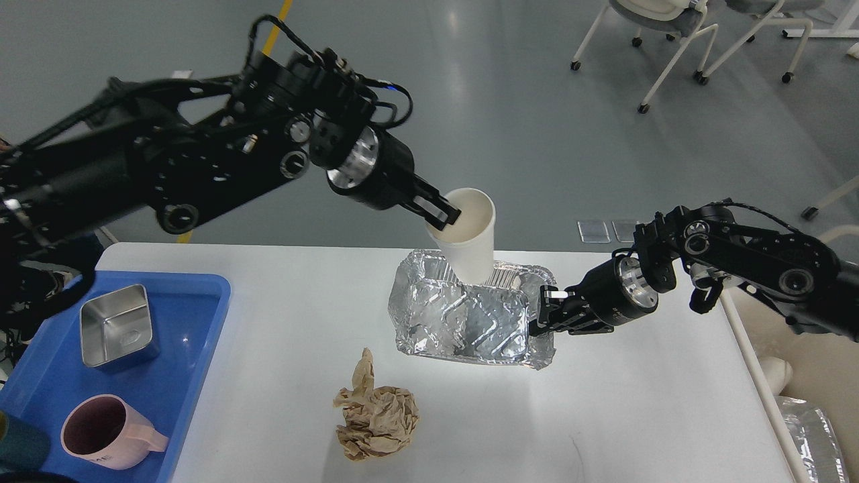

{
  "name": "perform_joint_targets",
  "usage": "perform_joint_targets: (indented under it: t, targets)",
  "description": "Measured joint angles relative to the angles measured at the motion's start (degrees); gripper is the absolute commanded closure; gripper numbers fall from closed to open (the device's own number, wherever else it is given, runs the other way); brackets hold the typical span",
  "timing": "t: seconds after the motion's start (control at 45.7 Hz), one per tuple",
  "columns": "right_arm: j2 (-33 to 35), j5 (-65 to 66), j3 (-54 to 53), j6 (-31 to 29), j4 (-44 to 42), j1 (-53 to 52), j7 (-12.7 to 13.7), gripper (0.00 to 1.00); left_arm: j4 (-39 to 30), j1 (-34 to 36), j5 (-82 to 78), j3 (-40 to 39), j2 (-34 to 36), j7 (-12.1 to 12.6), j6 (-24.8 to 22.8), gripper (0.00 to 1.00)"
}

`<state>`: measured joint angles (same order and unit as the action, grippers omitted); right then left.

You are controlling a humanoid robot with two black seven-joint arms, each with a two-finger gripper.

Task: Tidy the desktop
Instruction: 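Lift the paper cup and place it into the held foil tray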

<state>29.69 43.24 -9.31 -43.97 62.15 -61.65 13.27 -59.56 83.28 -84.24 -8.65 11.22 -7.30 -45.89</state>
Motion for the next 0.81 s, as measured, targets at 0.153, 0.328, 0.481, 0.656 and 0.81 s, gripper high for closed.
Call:
perform_joint_targets:
  t: [0.153,0.328,0.481,0.656,0.81]
  targets:
    - [0.44,0.0,-0.21,-0.06,0.32,-0.04,0.0,1.0,3.0,-2.43,-1.97,0.29,-4.41,0.06,1.33,0.97]
    - [0.47,0.0,-0.49,-0.07,0.52,-0.04,0.0,1.0,4.03,-4.52,-3.3,0.36,-6.89,0.21,2.68,0.9]
    - [0.47,0.0,-0.6,-0.07,0.86,-0.04,0.0,1.0,4.33,-5.92,-4.12,0.36,-7.32,0.24,5.92,0.15]
    - [0.62,0.0,-0.66,-0.07,0.95,-0.03,0.0,1.0,4.37,-6.32,-3.96,0.29,-7.89,0.06,7.85,0.07]
    - [0.59,0.0,-0.7,-0.07,0.96,0.04,0.0,1.0,4.37,-6.45,-3.45,0.22,-8.5,-0.07,7.95,0.05]
